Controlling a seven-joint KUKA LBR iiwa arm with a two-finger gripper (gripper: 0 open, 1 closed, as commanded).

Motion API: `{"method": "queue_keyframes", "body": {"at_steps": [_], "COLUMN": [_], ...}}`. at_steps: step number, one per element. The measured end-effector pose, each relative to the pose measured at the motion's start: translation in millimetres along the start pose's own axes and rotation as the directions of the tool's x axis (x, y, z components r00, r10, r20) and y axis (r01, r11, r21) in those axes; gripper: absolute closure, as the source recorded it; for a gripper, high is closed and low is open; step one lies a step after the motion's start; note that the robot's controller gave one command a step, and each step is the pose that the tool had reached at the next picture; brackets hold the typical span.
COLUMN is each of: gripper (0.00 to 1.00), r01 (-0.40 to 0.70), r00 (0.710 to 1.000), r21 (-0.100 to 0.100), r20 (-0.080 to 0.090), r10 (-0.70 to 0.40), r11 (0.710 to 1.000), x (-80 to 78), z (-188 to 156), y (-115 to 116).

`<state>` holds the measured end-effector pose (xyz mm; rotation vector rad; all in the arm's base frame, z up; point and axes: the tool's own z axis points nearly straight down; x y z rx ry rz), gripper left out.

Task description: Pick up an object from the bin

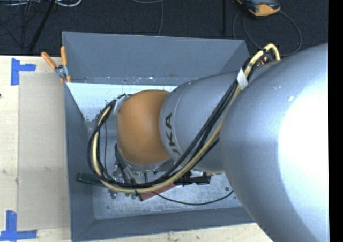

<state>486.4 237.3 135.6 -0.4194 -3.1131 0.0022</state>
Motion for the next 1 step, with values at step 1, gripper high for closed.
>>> {"method": "queue_keyframes", "body": {"at_steps": [1], "gripper": [1.00], "r01": [0.000], "r00": [1.000], "r21": [0.002], "r20": [-0.004], "r10": [0.000], "r11": [1.000], "x": [1.8], "z": [8.0], "y": [-0.5]}}
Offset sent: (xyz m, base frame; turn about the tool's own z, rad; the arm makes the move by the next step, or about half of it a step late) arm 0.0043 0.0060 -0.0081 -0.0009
